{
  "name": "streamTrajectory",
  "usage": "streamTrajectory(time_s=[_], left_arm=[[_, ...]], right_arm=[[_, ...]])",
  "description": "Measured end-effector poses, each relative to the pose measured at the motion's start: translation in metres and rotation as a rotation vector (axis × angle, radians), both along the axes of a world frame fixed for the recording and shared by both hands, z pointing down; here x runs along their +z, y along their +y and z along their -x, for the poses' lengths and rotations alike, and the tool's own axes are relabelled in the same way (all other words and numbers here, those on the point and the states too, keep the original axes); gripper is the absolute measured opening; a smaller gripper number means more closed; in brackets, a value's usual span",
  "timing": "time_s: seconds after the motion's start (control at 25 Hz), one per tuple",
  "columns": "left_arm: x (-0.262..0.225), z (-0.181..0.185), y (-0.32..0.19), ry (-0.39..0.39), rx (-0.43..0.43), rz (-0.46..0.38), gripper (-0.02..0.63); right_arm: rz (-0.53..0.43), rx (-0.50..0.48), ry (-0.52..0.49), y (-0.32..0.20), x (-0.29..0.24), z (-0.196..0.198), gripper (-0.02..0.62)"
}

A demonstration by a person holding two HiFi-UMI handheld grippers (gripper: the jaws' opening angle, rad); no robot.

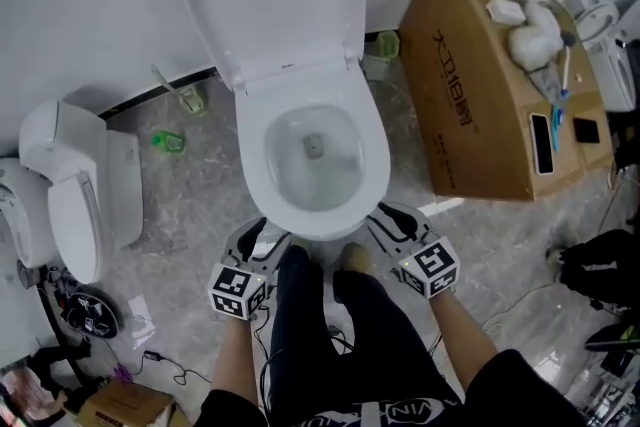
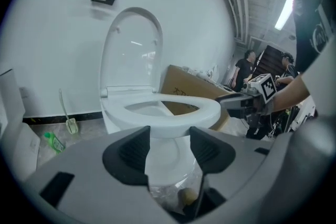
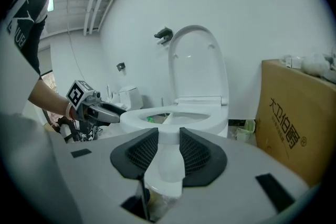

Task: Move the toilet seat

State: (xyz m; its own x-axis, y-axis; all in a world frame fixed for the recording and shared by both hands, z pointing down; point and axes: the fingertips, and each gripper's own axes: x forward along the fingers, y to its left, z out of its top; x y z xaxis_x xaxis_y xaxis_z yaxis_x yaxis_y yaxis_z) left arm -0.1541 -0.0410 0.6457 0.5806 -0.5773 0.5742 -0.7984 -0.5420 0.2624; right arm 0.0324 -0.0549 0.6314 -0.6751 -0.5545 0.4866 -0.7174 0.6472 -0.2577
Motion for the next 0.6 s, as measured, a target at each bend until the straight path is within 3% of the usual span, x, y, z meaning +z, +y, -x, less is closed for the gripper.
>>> streamTrajectory(time_s=[0.6], left_arm=[[-0.104, 0.011, -0.072, 0.075, -0.066, -0.134, 0.239]], right_arm=[[-0.096, 0.076, -0.129, -0.073, -0.101, 0.010, 0.127]])
